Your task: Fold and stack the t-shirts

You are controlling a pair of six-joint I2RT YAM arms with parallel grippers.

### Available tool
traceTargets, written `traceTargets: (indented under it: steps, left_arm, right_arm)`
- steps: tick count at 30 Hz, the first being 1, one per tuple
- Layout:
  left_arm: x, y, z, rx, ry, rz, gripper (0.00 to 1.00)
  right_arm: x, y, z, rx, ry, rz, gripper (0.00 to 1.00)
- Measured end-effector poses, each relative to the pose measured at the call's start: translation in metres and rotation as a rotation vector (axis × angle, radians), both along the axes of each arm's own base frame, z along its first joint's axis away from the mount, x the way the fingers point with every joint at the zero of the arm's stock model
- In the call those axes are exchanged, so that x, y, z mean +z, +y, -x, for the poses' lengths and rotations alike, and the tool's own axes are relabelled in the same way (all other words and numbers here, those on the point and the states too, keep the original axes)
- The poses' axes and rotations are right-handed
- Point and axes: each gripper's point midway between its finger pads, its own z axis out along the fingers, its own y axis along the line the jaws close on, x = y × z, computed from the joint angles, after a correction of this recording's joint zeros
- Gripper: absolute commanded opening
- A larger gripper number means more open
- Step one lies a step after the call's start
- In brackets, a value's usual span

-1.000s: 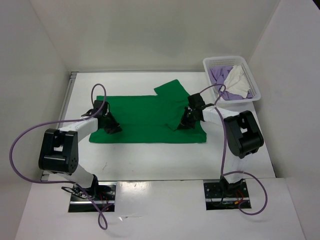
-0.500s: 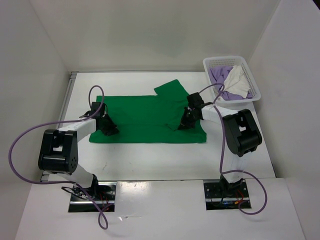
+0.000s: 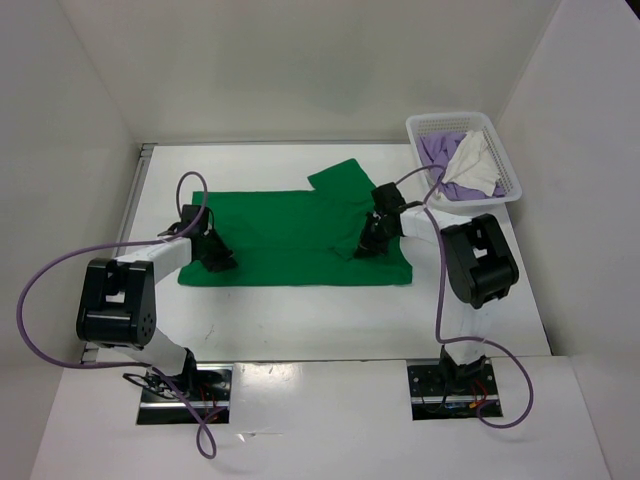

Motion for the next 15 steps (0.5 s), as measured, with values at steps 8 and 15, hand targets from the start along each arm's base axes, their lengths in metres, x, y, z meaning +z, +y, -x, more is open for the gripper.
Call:
traceTargets:
  steps: [8,15]
  left_arm:
    - [-0.002,0.008,0.001,0.012,0.005,-0.008,0.18]
    - [-0.002,0.010,0.002,0.011,0.005,-0.018,0.18]
  right_arm:
    - [0.006,0.016,-0.025,0.017,-0.020,-0.046,0.00]
    - [0.033,0.050,-0.101,0.031,-0.150,-0.120,0.00]
